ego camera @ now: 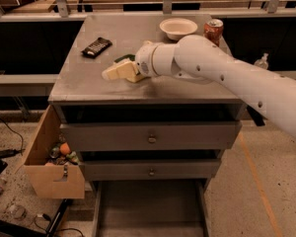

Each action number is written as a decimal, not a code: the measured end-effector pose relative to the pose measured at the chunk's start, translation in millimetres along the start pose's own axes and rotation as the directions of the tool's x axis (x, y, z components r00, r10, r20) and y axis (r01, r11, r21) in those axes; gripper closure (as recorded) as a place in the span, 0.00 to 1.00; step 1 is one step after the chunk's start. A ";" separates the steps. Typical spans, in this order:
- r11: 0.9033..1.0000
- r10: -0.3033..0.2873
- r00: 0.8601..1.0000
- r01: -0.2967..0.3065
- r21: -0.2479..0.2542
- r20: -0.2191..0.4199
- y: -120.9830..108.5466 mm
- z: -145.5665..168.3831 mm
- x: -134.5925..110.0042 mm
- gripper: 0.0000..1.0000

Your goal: Place sponge into bottom drawer

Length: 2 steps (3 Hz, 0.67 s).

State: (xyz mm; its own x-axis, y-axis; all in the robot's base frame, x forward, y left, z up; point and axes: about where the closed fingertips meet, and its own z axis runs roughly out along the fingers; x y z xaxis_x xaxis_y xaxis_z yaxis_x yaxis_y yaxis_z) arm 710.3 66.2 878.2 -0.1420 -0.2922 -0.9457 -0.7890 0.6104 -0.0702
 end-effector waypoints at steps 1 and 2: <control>1.000 0.007 1.000 -0.007 -0.005 -0.031 -0.3 6.3 20.1 0.00; 1.000 0.027 0.998 -0.028 -0.006 -0.056 1.0 5.2 41.2 0.00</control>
Offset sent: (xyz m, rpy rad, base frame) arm -0.0090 -0.0212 -0.0646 -0.0371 0.0943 -0.0236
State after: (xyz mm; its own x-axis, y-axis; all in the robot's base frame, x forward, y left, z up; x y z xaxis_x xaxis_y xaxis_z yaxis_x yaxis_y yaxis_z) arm 706.8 58.5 837.5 -0.1969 -0.3165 -0.9279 -0.7881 0.6141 -0.0422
